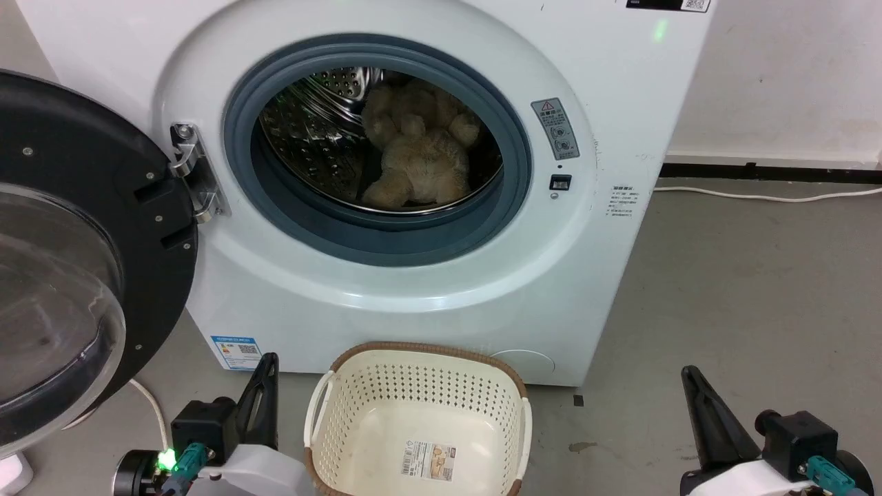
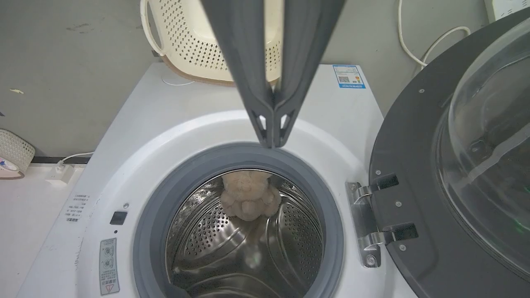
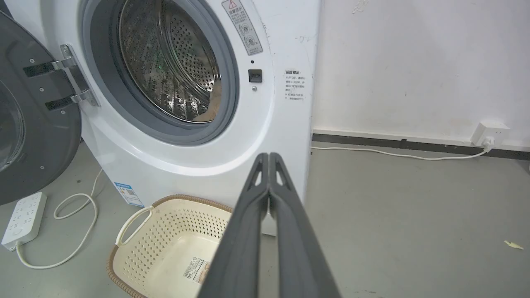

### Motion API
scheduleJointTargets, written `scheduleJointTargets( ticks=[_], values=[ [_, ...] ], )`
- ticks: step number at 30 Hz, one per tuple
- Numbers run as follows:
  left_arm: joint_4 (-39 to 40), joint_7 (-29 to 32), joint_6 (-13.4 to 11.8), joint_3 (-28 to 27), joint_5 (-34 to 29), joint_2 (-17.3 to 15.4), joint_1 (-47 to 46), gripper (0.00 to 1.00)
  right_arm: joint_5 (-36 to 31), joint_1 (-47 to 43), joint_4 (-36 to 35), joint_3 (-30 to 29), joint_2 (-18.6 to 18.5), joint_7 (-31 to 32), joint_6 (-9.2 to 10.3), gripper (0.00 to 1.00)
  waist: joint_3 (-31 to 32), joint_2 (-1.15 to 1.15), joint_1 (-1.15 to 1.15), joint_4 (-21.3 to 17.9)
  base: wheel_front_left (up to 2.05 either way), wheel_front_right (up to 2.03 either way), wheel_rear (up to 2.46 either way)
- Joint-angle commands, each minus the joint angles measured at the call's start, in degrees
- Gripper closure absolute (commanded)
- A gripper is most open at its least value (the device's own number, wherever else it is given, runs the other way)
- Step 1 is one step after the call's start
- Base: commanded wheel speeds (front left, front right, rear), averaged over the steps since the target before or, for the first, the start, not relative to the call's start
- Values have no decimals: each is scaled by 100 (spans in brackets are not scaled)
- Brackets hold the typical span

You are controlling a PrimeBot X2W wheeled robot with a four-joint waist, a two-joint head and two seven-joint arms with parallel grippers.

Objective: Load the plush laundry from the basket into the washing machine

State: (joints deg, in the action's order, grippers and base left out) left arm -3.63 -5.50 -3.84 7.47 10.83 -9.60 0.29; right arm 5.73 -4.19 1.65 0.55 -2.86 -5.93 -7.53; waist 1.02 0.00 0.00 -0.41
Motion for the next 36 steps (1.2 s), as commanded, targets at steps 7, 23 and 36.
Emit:
scheduleJointTargets(
  ticks=[7, 23, 36],
  values=[
    [99, 107, 95, -159, -225, 140, -20, 100, -129, 130, -60, -17, -1, 114, 3, 100, -17, 0, 0, 7, 0, 0, 0],
    [222, 314, 230, -433, -625, 388, -24, 100, -336, 265, -109, -35, -1, 337, 4, 100, -57, 0, 0, 23, 0, 0, 0],
    [307, 455, 322, -621, -900, 559, -27, 100, -478, 358, -143, -47, -1, 491, 4, 100, -84, 0, 0, 34, 0, 0, 0]
  ],
)
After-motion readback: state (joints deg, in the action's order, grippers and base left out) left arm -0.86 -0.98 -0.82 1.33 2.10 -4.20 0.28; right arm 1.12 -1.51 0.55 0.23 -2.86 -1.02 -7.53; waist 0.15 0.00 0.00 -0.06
